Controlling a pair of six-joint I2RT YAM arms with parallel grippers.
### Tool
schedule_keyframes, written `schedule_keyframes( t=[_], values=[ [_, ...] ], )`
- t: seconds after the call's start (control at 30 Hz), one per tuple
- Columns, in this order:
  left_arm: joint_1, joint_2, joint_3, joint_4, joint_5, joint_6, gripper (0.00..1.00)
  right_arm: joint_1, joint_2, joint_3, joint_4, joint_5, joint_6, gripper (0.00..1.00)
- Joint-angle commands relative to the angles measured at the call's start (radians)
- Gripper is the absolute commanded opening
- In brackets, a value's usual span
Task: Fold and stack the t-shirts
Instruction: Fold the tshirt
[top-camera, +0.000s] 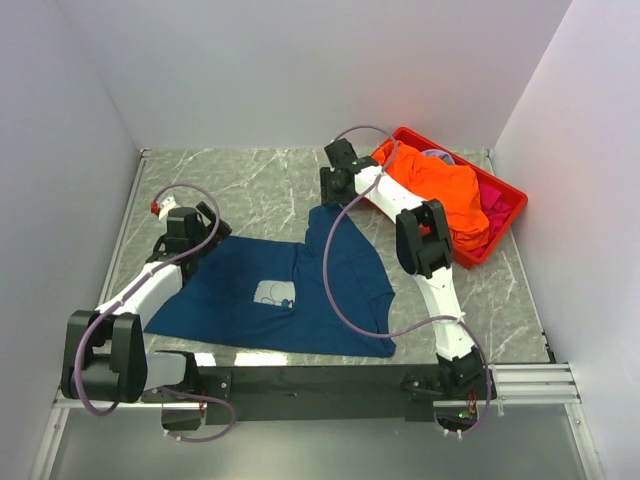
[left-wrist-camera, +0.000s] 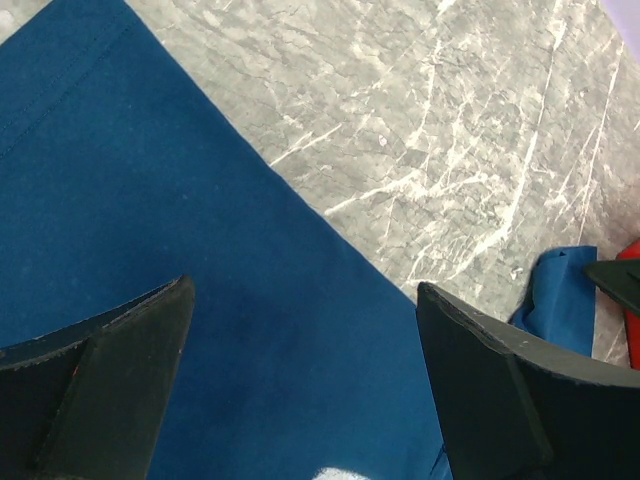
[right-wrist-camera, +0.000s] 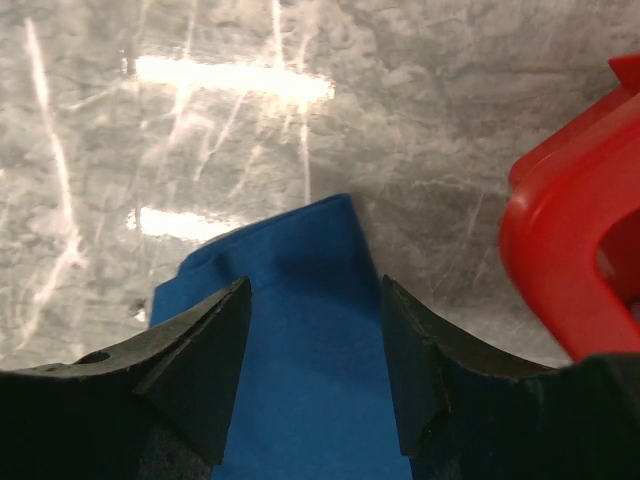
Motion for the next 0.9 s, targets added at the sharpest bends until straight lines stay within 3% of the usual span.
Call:
schedule_keyframes(
  t=[0.0,0.47,0.73,0.87],
  values=[
    [0.005,-0.044,0.015,0.014,0.028,0.027,0.99,-0.013,-0.002,0.06,0.005,-0.009,-0.022,0.62],
    [0.01,-0.067,0.004,0.011,0.031,0.03,0.99,-0.02,0.07,0.082,-0.024,-0.012,-0.037,0.6],
    [0.017,-0.064,-0.001,0.016,0.043,0.03,0.99,-0.02,0.107,0.093,-0.028,-0.031,-0.046,0.52],
    [0.024,-0.065,-0.005,0.022,0.049,0.03,0.99,-0.02,0.113,0.103,-0.033,-0.032,-0.048,0.39]
  ],
)
